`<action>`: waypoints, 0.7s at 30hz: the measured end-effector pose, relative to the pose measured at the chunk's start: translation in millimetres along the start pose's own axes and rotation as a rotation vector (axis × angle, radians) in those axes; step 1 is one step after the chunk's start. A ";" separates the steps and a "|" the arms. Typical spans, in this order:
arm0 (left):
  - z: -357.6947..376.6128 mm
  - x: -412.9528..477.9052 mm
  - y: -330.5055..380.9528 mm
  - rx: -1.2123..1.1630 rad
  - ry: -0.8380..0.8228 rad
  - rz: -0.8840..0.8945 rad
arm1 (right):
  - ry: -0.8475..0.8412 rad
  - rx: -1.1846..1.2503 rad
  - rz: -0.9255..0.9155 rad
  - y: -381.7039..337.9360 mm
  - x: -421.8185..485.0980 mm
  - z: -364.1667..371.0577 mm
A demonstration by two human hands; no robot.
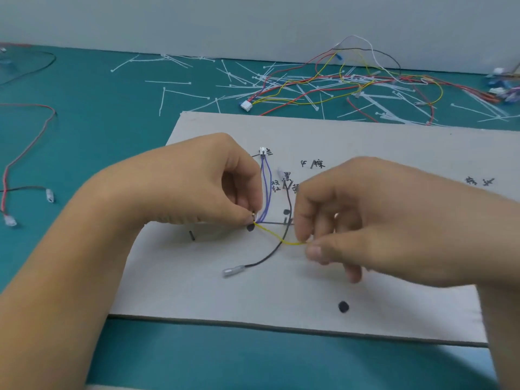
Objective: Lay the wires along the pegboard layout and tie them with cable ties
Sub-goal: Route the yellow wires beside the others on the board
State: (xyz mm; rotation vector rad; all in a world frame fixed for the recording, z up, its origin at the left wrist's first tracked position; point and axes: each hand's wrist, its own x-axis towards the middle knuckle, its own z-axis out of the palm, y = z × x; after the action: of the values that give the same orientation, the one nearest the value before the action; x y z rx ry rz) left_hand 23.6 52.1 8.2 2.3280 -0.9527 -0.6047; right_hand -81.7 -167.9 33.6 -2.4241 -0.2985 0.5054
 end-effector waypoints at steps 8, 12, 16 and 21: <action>6.2 -1.6 6.1 0.052 0.000 0.029 | 0.158 -0.046 0.179 17.6 6.0 -13.8; 15.0 1.4 14.0 0.056 0.063 0.052 | 0.318 -0.018 0.236 18.9 14.3 -10.4; 20.4 7.2 17.1 0.086 0.122 0.056 | 0.461 0.003 0.263 17.7 24.0 -3.1; 24.2 11.3 16.8 0.101 0.156 0.035 | 0.631 -0.004 0.220 14.1 38.4 7.9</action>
State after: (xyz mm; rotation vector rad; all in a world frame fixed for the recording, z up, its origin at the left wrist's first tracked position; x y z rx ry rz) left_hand 8.6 26.1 -1.5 2.4014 -0.9687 -0.3622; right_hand -49.3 -161.8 8.3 -2.4864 0.2387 -0.1833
